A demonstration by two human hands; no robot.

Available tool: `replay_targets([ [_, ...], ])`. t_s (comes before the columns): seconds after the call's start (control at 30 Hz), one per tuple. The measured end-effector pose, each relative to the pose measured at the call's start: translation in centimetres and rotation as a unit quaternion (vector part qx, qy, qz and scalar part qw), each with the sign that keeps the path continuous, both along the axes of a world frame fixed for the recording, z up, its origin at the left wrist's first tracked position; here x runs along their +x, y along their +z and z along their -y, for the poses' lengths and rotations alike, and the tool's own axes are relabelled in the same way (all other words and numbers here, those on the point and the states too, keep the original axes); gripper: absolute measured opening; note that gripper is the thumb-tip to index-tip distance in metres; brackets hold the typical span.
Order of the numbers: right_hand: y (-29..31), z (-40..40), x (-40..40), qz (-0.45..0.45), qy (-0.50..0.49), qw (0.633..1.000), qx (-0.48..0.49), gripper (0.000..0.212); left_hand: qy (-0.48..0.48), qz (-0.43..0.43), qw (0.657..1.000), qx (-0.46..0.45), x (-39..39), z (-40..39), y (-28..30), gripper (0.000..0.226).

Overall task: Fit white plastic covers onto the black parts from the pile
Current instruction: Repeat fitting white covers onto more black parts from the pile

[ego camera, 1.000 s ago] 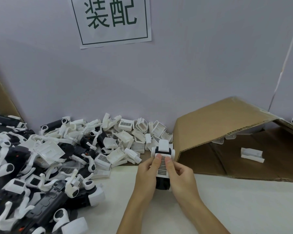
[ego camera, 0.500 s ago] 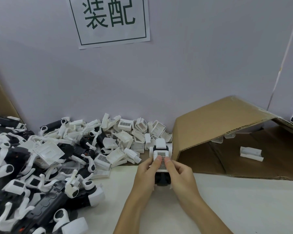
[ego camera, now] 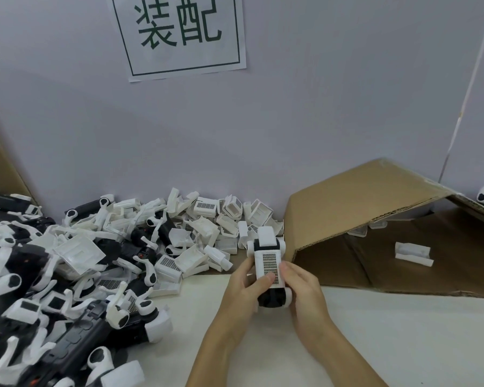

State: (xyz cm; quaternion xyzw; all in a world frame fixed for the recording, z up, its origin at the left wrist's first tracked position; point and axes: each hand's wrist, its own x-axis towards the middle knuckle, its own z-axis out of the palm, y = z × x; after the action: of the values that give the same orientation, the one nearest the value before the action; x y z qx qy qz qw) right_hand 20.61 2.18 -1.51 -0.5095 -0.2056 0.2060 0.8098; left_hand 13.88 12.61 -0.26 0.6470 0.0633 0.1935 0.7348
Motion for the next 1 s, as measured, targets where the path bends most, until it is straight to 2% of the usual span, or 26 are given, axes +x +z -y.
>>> replay_targets([
  [0.13,-0.2,-0.3,-0.1,0.026,-0.034,0.999,-0.011,0.033,0.064,0.011,0.998,0.004,0.4,0.5,-0.1,0.036],
  [0.27,-0.2,-0.3,-0.1,0.069,-0.063,0.995,-0.032,0.017,0.113,0.01,0.992,0.051,0.5,0.8,-0.3,0.038],
  [0.4,0.0,-0.6,-0.8,0.1,-0.086,0.99,-0.053,0.019,0.14,0.005,0.989,0.045,0.9,1.0,-0.1,0.024],
  [0.47,-0.3,-0.8,-1.2,0.155,-0.125,0.977,-0.079,0.017,0.187,0.006,0.982,0.011,1.2,1.3,0.0,0.019],
  [0.57,-0.6,-0.8,-1.4,0.248,-0.167,0.944,-0.143,0.031,0.23,0.016,0.966,-0.118,1.2,1.1,0.6,0.026],
  [0.63,-0.7,-0.9,-1.6,0.289,-0.139,0.934,-0.159,0.044,0.219,0.021,0.955,-0.201,1.0,0.7,0.9,0.037],
  [0.7,-0.8,-1.1,-1.8,0.323,-0.118,0.923,-0.173,0.053,0.208,0.017,0.943,-0.258,1.1,0.7,1.1,0.038],
  [0.8,-1.0,-1.1,-1.5,0.314,-0.148,0.921,-0.174,0.055,0.188,-0.013,0.94,-0.284,1.2,0.8,0.9,0.035],
  [0.9,-0.6,-0.9,-1.3,0.234,-0.184,0.945,-0.132,0.04,0.176,-0.018,0.948,-0.264,0.6,0.1,1.1,0.036],
  [1.0,-0.1,-0.7,-0.8,0.152,-0.186,0.966,-0.098,0.021,0.276,-0.033,0.945,-0.174,0.2,-0.8,1.1,0.04],
])
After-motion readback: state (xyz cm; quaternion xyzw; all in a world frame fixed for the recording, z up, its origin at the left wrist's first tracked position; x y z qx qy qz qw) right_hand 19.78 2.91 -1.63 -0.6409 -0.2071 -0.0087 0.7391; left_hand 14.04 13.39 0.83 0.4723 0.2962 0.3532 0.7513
